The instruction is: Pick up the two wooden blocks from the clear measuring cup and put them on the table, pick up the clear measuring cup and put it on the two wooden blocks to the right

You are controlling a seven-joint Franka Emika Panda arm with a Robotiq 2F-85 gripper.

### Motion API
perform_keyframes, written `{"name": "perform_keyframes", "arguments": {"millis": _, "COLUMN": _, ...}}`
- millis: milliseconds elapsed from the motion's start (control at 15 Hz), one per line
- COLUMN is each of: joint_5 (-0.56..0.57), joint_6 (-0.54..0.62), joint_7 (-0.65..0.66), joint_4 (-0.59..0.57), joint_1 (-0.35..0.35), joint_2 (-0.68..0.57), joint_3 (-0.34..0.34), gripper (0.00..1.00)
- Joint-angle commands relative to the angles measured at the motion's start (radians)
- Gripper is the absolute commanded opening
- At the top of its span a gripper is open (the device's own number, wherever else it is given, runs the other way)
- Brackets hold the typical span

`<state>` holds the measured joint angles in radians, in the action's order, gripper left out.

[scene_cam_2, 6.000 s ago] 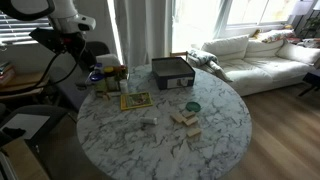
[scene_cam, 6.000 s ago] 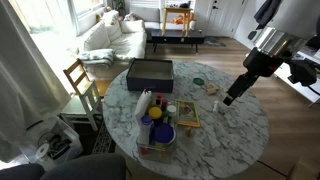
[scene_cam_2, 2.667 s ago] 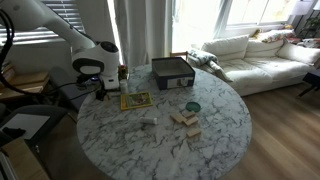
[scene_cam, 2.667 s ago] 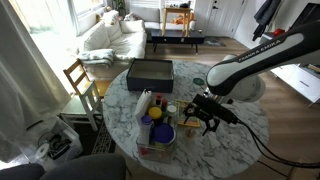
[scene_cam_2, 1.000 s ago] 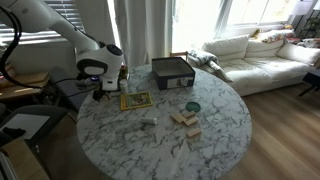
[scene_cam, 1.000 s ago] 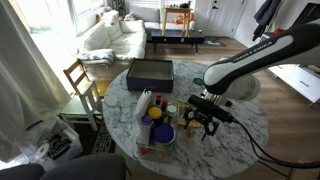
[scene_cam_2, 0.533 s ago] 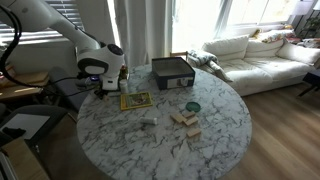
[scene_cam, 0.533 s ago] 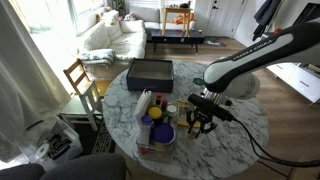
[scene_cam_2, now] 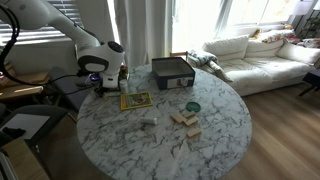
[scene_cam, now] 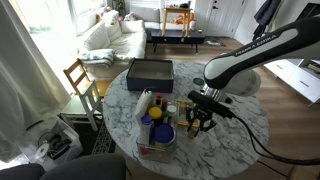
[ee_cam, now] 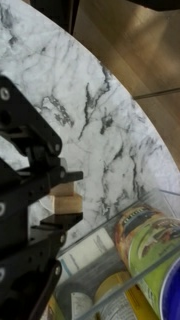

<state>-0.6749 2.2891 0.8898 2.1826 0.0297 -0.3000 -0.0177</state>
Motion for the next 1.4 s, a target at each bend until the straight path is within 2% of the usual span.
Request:
{"name": "perform_keyframes", "arguments": {"millis": 0, "joint_5": 0.019, "joint_6": -0.082, "joint_7": 0.014, "joint_4": 0.011, "joint_1": -0.005, "joint_2": 0.068, "joint_3": 0.014, "gripper": 0.09}}
{"name": "perform_keyframes", "arguments": {"millis": 400, "joint_5": 0.096, "joint_6": -0.189, "joint_7": 0.043, "joint_4": 0.023, "joint_1": -0.019, "joint_2": 0.177, "joint_3": 0.054, "gripper": 0.09}}
{"name": "perform_keyframes", "arguments": {"millis": 533, "joint_5": 0.164, "joint_6": -0.203, "joint_7": 0.081, "joint_4": 0.027, "joint_1": -0.025, "joint_2": 0.207, "joint_3": 0.069, "gripper": 0.09}}
{"name": "perform_keyframes", "arguments": {"millis": 733, "joint_5": 0.325, "joint_6": -0.218, "joint_7": 0.164, "joint_4": 0.023, "joint_1": -0.023, "joint_2": 0.207, "joint_3": 0.077, "gripper": 0.09}}
{"name": "perform_keyframes", "arguments": {"millis": 1000, "joint_5": 0.477, "joint_6": -0.188, "joint_7": 0.294, "joint_4": 0.053, "joint_1": -0.016, "joint_2": 0.167, "joint_3": 0.075, "gripper": 0.09}}
{"name": "perform_keyframes", "arguments": {"millis": 1333, "joint_5": 0.627, "joint_6": -0.087, "joint_7": 0.44, "joint_4": 0.109, "joint_1": 0.006, "joint_2": 0.13, "joint_3": 0.075, "gripper": 0.09}}
